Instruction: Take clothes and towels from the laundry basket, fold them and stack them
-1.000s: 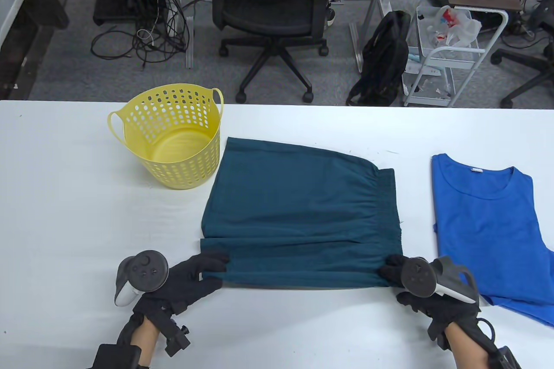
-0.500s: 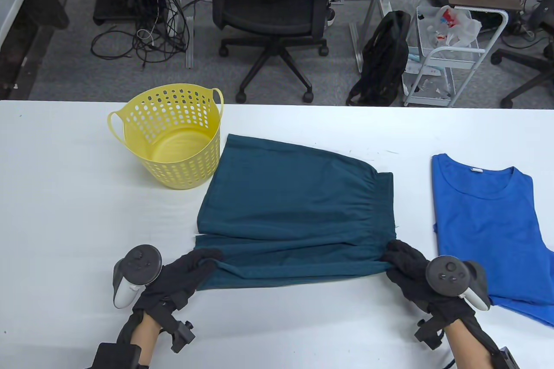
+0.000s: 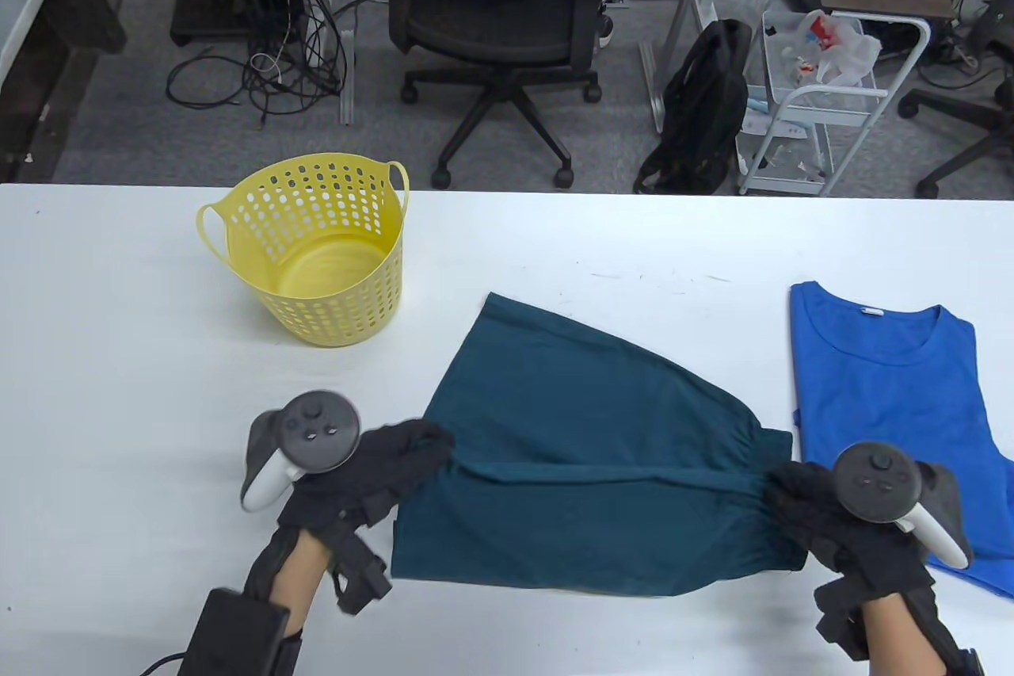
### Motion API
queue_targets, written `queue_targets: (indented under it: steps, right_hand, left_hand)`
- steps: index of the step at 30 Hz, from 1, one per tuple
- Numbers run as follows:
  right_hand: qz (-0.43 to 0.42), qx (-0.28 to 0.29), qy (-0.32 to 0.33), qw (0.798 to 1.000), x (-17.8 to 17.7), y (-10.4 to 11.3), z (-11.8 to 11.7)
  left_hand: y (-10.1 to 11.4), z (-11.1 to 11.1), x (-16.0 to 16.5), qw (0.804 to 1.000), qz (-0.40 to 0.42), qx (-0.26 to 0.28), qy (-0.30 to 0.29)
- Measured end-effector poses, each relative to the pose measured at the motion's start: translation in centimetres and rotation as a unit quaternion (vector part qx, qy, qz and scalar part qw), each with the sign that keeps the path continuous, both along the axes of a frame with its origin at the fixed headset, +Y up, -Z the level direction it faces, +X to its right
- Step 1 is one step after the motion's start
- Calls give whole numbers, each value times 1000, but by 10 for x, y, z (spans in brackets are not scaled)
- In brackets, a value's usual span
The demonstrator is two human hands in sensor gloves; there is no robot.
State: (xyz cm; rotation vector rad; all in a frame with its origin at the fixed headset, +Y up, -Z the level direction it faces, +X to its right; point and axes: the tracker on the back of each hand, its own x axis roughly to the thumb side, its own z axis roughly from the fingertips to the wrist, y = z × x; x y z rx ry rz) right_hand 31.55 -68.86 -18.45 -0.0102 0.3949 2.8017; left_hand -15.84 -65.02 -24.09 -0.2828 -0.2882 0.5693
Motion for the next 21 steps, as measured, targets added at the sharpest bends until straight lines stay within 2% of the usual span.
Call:
queue_targets:
  steps: [2, 4, 5, 6, 8, 10, 12, 14, 16, 18, 20, 21]
  right_hand:
    - [68, 1, -26, 997, -7, 2, -12]
    - [155, -3, -60, 986, -18, -2, -38]
    - [174, -7, -64, 983, -21, -5, -45]
    - [216, -23, -72, 974, -26, -13, -59]
    - [280, -49, -84, 955, -33, -30, -78]
    - [322, -53, -82, 942, -37, -42, -88]
    - [344, -47, -70, 935, -41, -53, -96]
    - [343, -50, -68, 936, -42, -62, -103]
    - [333, -58, -67, 939, -41, -68, -108]
    - [313, -67, -66, 945, -40, -74, -113]
    - [289, -65, -60, 953, -43, -78, -116]
    - [282, -34, -53, 957, -48, -76, -117]
  left_hand:
    - [5, -37, 26, 993, -110, 29, 36]
    - [-12, -91, 61, 974, -212, 44, 73]
    - [-18, -101, 67, 970, -228, 36, 79]
    - [-36, -124, 78, 963, -255, 19, 87]
    - [-69, -155, 91, 961, -266, -9, 81]
    - [-94, -169, 96, 958, -265, -29, 102]
    - [-115, -179, 96, 954, -283, -43, 87]
    - [-126, -179, 90, 943, -316, -35, 93]
    - [-126, -175, 85, 949, -299, 10, 101]
    - [-123, -165, 78, 940, -329, -19, 84]
    - [-119, -151, 68, 933, -351, -25, 80]
    - [-117, -139, 60, 924, -371, -44, 80]
